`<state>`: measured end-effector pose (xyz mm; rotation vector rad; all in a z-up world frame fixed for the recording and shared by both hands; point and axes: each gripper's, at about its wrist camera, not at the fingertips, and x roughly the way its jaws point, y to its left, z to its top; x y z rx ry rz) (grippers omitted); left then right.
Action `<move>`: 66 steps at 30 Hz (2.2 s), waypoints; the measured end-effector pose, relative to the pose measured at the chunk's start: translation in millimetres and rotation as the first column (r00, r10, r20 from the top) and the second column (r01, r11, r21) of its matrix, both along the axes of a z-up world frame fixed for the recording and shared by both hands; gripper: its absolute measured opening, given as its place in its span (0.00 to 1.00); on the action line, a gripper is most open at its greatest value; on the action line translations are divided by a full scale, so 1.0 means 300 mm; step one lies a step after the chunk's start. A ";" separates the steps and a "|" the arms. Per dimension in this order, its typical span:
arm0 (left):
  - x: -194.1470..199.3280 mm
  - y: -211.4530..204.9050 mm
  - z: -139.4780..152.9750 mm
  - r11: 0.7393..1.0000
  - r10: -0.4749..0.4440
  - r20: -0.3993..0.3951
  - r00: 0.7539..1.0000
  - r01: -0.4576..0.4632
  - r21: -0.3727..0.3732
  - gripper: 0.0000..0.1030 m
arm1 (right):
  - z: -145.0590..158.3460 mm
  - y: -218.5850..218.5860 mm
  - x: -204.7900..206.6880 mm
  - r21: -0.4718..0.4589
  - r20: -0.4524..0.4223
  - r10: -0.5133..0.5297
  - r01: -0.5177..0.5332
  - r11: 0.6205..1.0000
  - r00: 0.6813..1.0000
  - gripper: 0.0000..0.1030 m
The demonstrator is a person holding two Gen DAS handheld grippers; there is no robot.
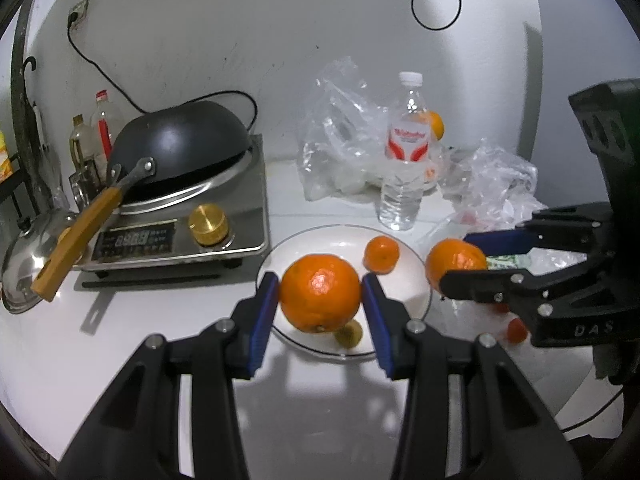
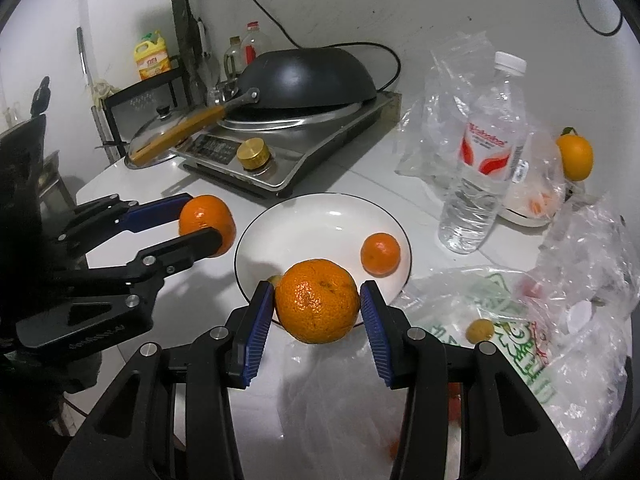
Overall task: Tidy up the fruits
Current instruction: 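Lower and open the left tool on the plate while the right tool releases its tangerine, then move both open tools back toward the fruit bag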
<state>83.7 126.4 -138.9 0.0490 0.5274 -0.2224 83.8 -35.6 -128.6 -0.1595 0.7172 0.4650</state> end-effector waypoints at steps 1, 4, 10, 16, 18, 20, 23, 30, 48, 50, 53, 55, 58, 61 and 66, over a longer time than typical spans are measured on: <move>0.009 0.000 -0.004 1.000 0.000 -0.003 1.000 0.000 0.003 0.42 | -0.007 0.003 0.012 0.002 -0.005 0.002 -0.002 1.000 1.000 0.46; 0.040 0.003 -0.019 1.000 -0.001 -0.014 1.000 0.001 0.008 0.43 | -0.027 0.011 0.046 0.006 -0.020 0.006 -0.006 1.000 1.000 0.46; 0.104 0.007 -0.061 1.000 0.005 -0.045 0.999 -0.005 0.007 0.43 | -0.064 0.031 0.104 0.006 -0.051 0.026 -0.026 1.000 0.998 0.46; 0.154 0.008 -0.100 1.000 0.005 -0.080 0.997 -0.004 0.010 0.43 | -0.109 0.050 0.158 0.006 -0.092 0.039 -0.038 0.999 0.995 0.46; 0.169 0.010 -0.112 1.000 0.008 -0.091 0.996 -0.007 0.011 0.42 | -0.131 0.059 0.172 0.005 -0.109 0.043 -0.042 0.999 0.993 0.46; 0.184 0.011 -0.124 1.000 0.013 -0.107 0.994 -0.012 0.014 0.43 | -0.149 0.067 0.184 0.007 -0.125 0.047 -0.046 0.999 0.991 0.46; 0.196 0.009 -0.139 1.000 0.011 -0.122 0.992 -0.009 0.016 0.42 | -0.172 0.077 0.198 0.000 -0.141 0.050 -0.050 0.999 0.989 0.46; 0.216 0.003 -0.168 1.000 -0.002 -0.153 0.988 0.003 0.004 0.43 | -0.192 0.087 0.208 -0.036 -0.158 0.050 -0.056 0.998 0.986 0.46; 0.192 0.005 -0.117 0.996 0.054 -0.144 0.988 -0.063 -0.056 0.46 | -0.125 0.027 0.146 -0.045 -0.110 -0.007 0.002 0.999 0.994 0.57; 0.175 0.003 -0.101 0.996 0.055 -0.133 0.990 -0.063 -0.058 0.46 | -0.119 0.024 0.134 -0.044 -0.105 -0.008 0.004 0.999 0.994 0.57; 0.151 -0.001 -0.080 0.997 0.052 -0.117 0.992 -0.059 -0.058 0.47 | -0.118 0.025 0.120 -0.049 -0.099 -0.012 0.007 0.999 0.995 0.57; 0.132 0.000 -0.069 0.997 0.052 -0.109 0.993 -0.059 -0.058 0.47 | -0.117 0.024 0.112 -0.046 -0.099 -0.014 0.009 0.999 0.995 0.57; 0.107 0.007 -0.061 0.996 0.058 -0.103 0.993 -0.065 -0.063 0.48 | -0.115 0.021 0.106 -0.045 -0.094 -0.017 0.013 0.999 0.995 0.61; 0.086 0.020 -0.062 0.995 0.064 -0.102 0.993 -0.071 -0.070 0.48 | -0.116 0.025 0.103 -0.054 -0.095 -0.023 0.018 0.998 0.995 0.62; 0.074 0.027 -0.070 0.995 0.061 -0.108 0.992 -0.069 -0.071 0.48 | -0.097 0.016 0.093 -0.060 -0.081 -0.039 0.035 0.998 0.996 0.62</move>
